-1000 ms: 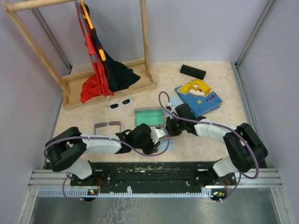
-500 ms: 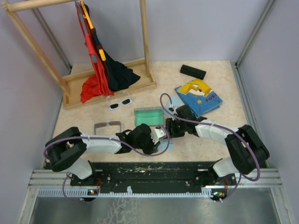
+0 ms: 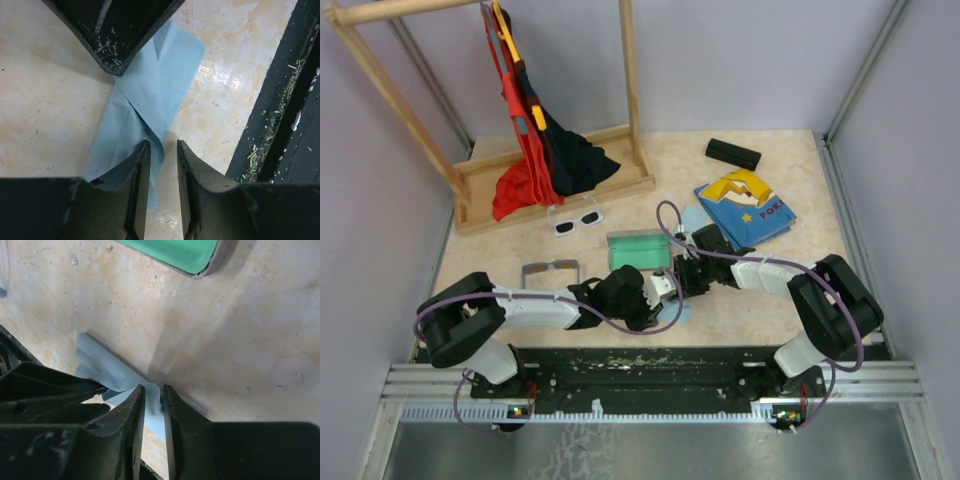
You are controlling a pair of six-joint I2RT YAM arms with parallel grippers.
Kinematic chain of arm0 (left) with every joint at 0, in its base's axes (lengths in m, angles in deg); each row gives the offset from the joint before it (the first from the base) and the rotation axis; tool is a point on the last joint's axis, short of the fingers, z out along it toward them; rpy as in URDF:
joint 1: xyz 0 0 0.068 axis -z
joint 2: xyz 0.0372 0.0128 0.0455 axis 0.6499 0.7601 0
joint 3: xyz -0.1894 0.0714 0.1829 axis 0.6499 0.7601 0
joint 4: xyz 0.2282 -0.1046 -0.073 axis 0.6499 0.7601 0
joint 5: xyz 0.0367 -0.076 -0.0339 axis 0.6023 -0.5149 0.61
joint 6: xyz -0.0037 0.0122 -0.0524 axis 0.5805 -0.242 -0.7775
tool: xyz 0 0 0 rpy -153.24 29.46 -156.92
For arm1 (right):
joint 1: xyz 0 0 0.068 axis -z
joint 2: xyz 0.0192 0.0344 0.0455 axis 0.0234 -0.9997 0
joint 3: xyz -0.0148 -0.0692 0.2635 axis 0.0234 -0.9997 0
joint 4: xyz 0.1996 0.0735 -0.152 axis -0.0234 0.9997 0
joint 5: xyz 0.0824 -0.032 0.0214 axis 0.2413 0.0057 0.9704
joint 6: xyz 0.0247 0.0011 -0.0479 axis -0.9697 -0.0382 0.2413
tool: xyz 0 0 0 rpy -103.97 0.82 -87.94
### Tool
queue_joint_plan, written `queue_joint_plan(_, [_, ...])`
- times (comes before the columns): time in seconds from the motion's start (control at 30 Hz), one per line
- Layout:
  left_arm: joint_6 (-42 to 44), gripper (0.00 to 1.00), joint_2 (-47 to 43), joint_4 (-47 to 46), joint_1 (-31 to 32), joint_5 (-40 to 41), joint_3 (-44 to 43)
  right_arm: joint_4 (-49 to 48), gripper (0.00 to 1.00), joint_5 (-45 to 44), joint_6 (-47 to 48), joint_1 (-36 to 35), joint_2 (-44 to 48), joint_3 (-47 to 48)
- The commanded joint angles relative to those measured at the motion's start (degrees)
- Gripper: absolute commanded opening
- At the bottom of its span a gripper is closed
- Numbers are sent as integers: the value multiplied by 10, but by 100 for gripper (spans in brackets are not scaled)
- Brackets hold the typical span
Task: Organize the sunglasses
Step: Fold the glasses cleaning cloth at the center of the board.
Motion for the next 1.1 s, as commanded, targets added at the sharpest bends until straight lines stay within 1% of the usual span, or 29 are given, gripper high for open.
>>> queue_joint_plan(0.0, [-2, 34, 7, 6, 4, 9, -4, -29, 17, 25, 3, 3, 12, 0])
queue_joint_plan(0.1, [-4, 34, 7, 6, 4, 9, -3, -36, 5, 32, 9, 3, 26, -2])
queue_joint_plan(0.17, [-3, 34, 7, 6, 4, 9, -2, -34, 0, 29, 12, 3, 35, -2])
queue_joint_plan(0.57, [-5, 34, 6, 6, 4, 11, -3, -17, 0, 28, 24, 3, 103, -23])
queue_joint_plan(1.0, [-6, 34, 7, 9, 4, 11, -5, 15, 0, 28, 6, 3, 152, -62])
queue_joint_plan(1.03, [-5, 35, 6, 10, 3, 10, -6, 19, 2, 26, 6, 3, 152, -63])
queue_joint_plan(1.07, [-6, 35, 6, 10, 4, 11, -6, 24, 8, 24, 6, 3, 151, -64])
